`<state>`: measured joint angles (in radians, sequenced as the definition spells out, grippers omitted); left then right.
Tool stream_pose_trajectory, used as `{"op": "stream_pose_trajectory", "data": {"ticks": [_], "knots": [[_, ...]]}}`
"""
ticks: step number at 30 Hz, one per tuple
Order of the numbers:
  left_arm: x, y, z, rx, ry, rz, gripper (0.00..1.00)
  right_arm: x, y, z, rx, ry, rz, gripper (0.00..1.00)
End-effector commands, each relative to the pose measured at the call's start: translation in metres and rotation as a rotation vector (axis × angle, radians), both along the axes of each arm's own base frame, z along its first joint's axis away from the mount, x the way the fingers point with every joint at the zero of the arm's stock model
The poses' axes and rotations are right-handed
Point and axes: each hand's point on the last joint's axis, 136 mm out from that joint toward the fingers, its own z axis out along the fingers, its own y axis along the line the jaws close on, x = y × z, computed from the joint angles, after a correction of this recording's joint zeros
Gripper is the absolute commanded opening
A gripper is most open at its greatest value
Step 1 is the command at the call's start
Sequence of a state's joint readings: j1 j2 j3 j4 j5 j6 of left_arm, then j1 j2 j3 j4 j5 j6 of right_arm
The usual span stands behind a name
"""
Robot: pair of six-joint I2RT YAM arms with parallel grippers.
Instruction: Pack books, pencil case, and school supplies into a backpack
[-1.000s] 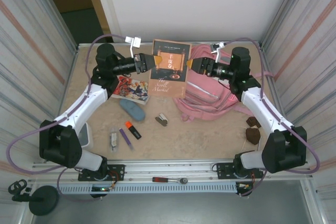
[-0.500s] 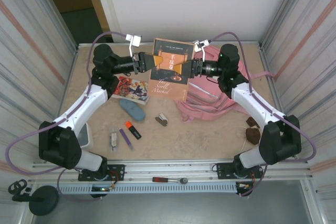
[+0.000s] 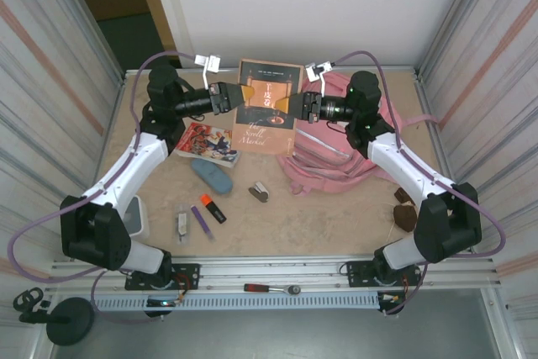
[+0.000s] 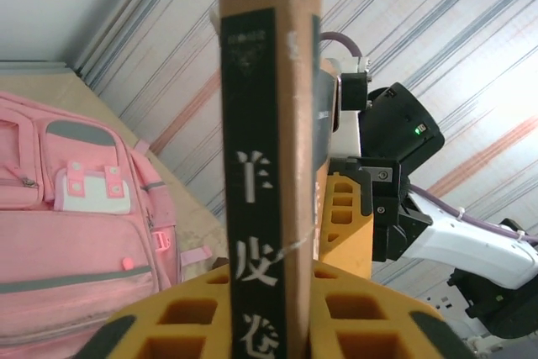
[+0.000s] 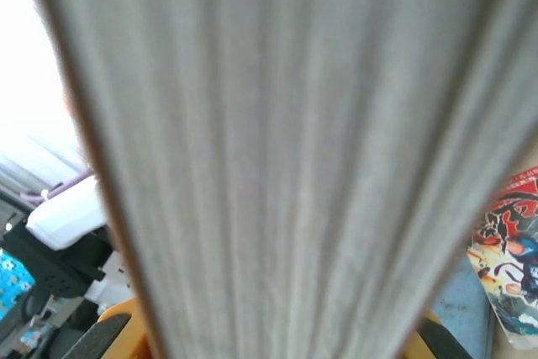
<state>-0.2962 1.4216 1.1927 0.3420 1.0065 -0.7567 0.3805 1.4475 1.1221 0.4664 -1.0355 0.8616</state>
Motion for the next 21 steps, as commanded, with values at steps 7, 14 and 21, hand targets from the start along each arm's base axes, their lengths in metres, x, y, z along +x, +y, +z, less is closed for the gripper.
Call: {"op": "stream_pose_trajectory", "data": {"ticks": [7,14,21], "knots": [[0.004,0.013,-0.023,-0.042,0.03,0.132,0.82,0.04,-0.061,0.034,0.18,0.108,-0.38,0.0],[0.005,0.0,-0.049,-0.057,0.122,0.165,0.91,0.043,-0.06,0.047,0.268,0.112,-0.398,0.0],[0.006,-0.016,-0.039,-0.15,0.141,0.111,0.77,0.047,-0.049,0.038,0.257,0.125,-0.391,0.0]]}}
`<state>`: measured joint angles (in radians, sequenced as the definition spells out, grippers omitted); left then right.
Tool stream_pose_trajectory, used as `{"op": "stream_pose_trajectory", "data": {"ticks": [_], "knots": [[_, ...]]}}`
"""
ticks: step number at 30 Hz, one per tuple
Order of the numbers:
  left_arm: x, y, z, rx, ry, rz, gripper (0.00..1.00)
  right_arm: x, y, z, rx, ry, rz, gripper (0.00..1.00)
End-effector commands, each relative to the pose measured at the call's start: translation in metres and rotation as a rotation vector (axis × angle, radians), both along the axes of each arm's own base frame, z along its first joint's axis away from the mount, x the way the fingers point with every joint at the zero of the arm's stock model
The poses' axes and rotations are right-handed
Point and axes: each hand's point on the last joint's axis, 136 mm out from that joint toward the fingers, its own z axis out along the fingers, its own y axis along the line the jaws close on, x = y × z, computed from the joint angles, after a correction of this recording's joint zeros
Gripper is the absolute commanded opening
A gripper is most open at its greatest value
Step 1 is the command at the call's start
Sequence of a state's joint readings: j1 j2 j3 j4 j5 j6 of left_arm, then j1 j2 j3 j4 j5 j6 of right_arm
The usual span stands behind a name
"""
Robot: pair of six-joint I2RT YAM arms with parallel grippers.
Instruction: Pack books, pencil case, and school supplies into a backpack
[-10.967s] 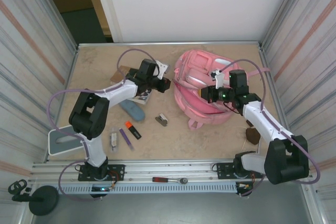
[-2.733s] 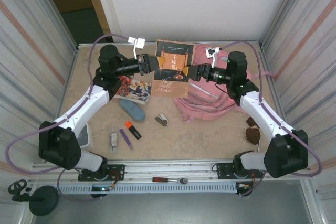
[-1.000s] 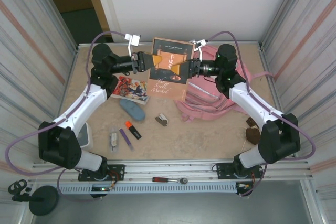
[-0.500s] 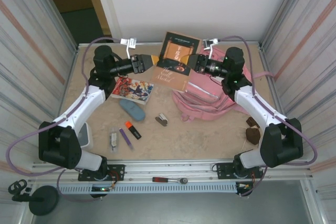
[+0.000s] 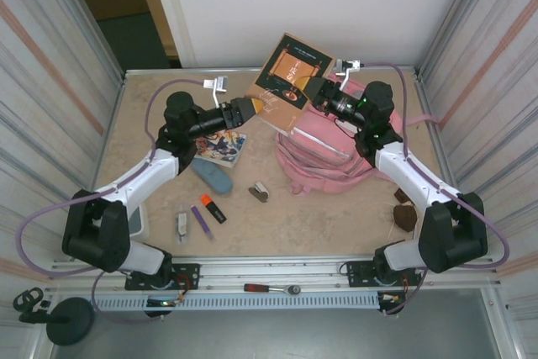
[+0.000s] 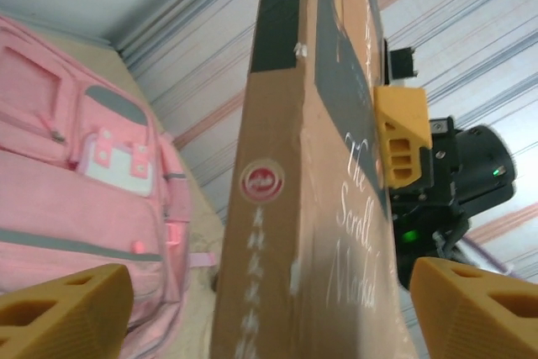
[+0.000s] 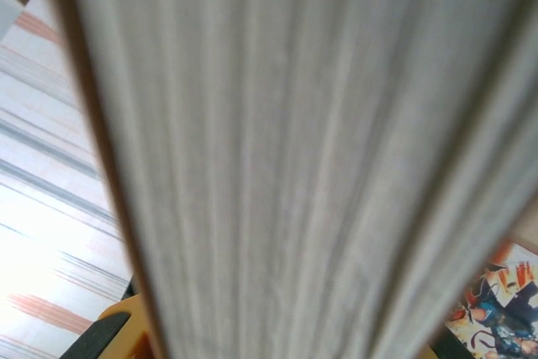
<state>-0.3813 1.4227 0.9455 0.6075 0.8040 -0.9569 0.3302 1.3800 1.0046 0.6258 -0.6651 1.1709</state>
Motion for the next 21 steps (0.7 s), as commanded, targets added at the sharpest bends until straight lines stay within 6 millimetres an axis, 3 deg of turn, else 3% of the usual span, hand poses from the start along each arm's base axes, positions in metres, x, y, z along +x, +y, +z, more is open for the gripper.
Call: {"op": "stream_pose_trajectory", "data": {"ticks": [1,4,12,15,19,21], "knots": [[0.002,-0.001,0.021,-0.077,-0.042,0.006,0.71,-0.005,-0.001,0.024,0.051,-0.085,-0.013,0.0],[0.006,0.0,0.024,-0.072,-0.049,0.019,0.53,-0.004,0.0,0.016,0.043,-0.071,-0.019,0.0],[0.01,0.001,0.024,-0.055,-0.065,0.044,0.19,-0.008,0.008,-0.005,-0.011,-0.051,-0.005,0.03],[0.011,0.007,0.017,-0.024,-0.062,0.069,0.02,-0.004,-0.003,-0.027,-0.086,0.006,-0.046,0.17],[0.01,0.026,0.008,0.006,-0.05,0.112,0.0,-0.01,-0.021,-0.062,-0.314,0.047,-0.122,0.48],[0.01,0.039,0.002,0.028,-0.035,0.141,0.0,-0.013,-0.039,-0.082,-0.496,0.052,-0.19,0.57]]}}
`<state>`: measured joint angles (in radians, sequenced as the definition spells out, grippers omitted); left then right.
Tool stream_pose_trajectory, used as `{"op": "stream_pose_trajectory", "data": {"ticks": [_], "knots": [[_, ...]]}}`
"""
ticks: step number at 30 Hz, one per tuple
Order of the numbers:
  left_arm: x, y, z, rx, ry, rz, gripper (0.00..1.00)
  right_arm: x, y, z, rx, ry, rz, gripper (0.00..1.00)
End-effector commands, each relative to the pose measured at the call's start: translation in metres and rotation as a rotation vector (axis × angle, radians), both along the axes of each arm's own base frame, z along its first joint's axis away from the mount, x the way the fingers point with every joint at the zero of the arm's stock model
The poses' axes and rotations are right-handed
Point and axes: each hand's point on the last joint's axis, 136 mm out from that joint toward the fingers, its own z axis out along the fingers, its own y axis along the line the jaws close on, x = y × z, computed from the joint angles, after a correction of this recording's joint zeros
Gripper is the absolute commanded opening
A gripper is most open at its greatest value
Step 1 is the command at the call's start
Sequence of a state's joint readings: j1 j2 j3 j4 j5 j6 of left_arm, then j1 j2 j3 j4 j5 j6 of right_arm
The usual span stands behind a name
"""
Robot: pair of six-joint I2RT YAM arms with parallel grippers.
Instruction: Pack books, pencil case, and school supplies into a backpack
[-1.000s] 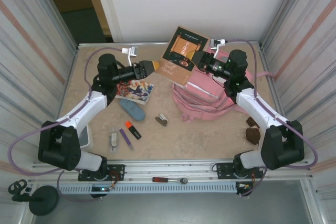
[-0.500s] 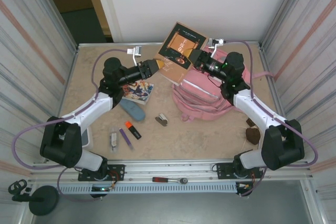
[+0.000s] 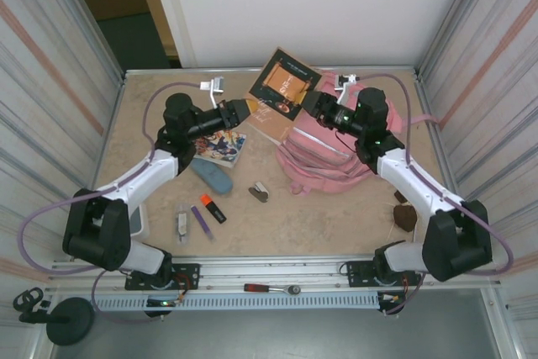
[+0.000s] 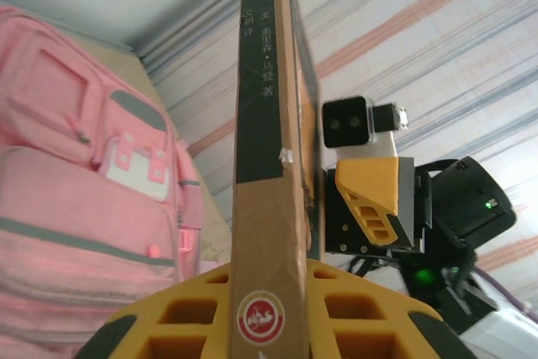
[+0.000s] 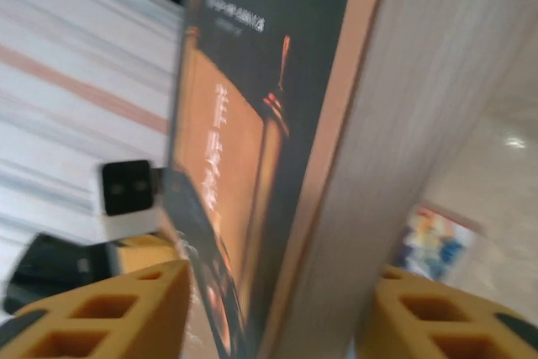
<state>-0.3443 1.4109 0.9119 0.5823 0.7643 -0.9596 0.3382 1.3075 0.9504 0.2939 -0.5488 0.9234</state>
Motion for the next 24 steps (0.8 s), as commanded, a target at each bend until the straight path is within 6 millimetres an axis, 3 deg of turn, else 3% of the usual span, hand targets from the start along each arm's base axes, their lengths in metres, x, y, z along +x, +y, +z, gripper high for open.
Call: {"op": "stream_pose_trajectory", "data": {"ticks": [1,5,9,12,15,19,24], "knots": [[-0.004,0.029,0.012,0.035,-0.068,0.078,0.0,-0.013,-0.036,-0.026,-0.355,-0.031,-0.093,0.6],[-0.007,0.061,-0.016,0.14,0.014,0.154,0.0,-0.026,-0.069,-0.063,-0.703,-0.018,-0.084,0.79],[-0.016,0.095,-0.041,0.192,0.074,0.234,0.0,-0.04,-0.078,-0.101,-0.972,0.051,-0.005,0.89],[-0.023,0.112,-0.054,0.221,0.108,0.276,0.0,-0.047,-0.072,-0.123,-1.128,0.055,0.051,0.89],[-0.03,0.117,-0.061,0.262,0.119,0.293,0.0,-0.044,-0.063,-0.141,-1.199,0.069,0.113,0.85],[-0.035,0.117,-0.064,0.259,0.124,0.286,0.0,-0.026,-0.052,-0.161,-1.259,0.089,0.155,0.73],[-0.039,0.116,-0.068,0.259,0.134,0.282,0.0,0.0,-0.041,-0.191,-1.39,0.1,0.194,0.73]]}}
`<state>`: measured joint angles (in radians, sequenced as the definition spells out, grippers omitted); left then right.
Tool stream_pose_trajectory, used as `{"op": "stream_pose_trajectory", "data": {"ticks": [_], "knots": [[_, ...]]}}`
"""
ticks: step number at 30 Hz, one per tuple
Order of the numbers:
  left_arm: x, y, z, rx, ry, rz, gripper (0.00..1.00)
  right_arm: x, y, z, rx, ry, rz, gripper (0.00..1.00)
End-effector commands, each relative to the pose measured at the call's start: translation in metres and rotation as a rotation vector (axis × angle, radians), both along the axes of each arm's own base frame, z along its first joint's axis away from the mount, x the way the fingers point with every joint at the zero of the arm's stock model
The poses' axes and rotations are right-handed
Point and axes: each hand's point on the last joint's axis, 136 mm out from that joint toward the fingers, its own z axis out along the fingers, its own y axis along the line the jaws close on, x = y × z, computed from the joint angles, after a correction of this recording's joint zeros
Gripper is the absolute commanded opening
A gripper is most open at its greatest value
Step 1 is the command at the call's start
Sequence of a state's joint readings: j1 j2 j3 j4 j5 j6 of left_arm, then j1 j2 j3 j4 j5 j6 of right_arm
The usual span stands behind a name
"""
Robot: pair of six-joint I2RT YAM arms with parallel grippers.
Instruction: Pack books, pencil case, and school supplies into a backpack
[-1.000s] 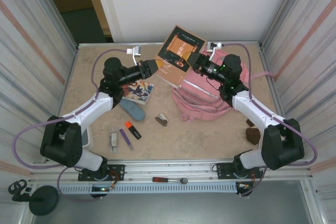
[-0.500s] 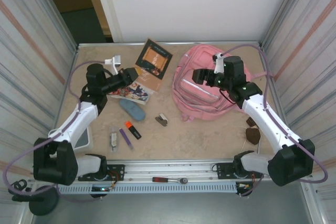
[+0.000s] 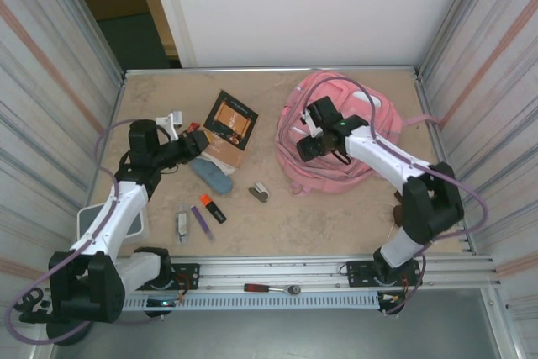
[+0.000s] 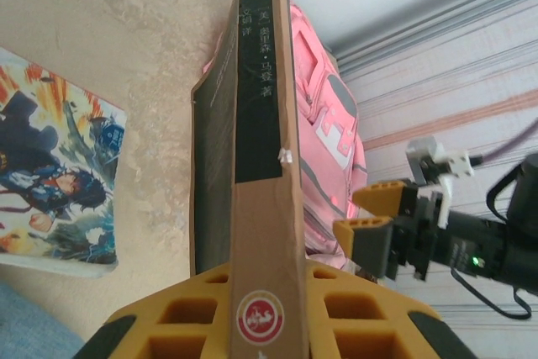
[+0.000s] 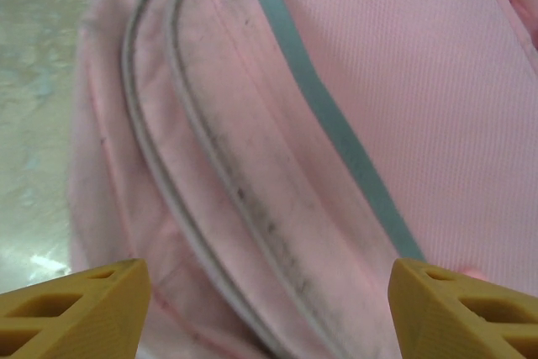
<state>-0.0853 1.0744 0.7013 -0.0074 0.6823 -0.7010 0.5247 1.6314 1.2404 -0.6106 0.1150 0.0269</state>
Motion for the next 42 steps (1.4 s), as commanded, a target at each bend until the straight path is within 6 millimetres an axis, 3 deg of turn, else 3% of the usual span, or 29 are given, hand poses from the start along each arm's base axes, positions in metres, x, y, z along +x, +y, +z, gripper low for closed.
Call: {"op": "stream_pose_trajectory", "data": {"ticks": [1,9,10,12,14,16,20,23,27,32,42], "knots": [[-0.004,-0.003,0.022,0.006,-0.103,-0.027,0.0,0.015,0.001,-0.014,-0.131,-0.006,0.047,0.73],[-0.013,-0.01,0.02,0.001,-0.089,-0.064,0.0,0.03,-0.005,-0.057,-0.283,0.038,0.079,0.65],[-0.015,-0.011,0.018,0.004,-0.085,-0.073,0.0,0.032,-0.003,-0.058,-0.283,0.035,0.083,0.61],[-0.017,-0.015,0.016,0.009,-0.077,-0.085,0.0,0.037,-0.002,-0.052,-0.29,0.021,0.08,0.43],[-0.019,-0.02,0.017,0.001,-0.07,-0.103,0.0,0.039,-0.001,-0.039,-0.283,-0.006,0.077,0.25],[-0.024,-0.029,0.017,-0.008,-0.059,-0.147,0.0,0.04,0.001,-0.02,-0.256,-0.044,0.077,0.15],[-0.038,-0.049,0.018,-0.073,-0.016,-0.235,0.0,0.039,-0.008,0.037,-0.172,-0.121,0.057,0.06],[-0.046,-0.069,0.026,-0.15,0.0,-0.303,0.0,0.042,-0.011,0.078,0.04,-0.143,0.041,0.0],[-0.055,-0.102,0.034,-0.201,0.028,-0.402,0.0,0.051,-0.022,0.122,0.265,-0.14,-0.014,0.0],[-0.051,-0.135,0.037,-0.267,0.057,-0.481,0.0,0.058,-0.027,0.151,0.443,-0.121,-0.02,0.0],[0.016,-0.198,0.027,-0.358,0.153,-0.545,0.0,0.064,-0.021,0.176,0.648,-0.086,0.046,0.0]]}}
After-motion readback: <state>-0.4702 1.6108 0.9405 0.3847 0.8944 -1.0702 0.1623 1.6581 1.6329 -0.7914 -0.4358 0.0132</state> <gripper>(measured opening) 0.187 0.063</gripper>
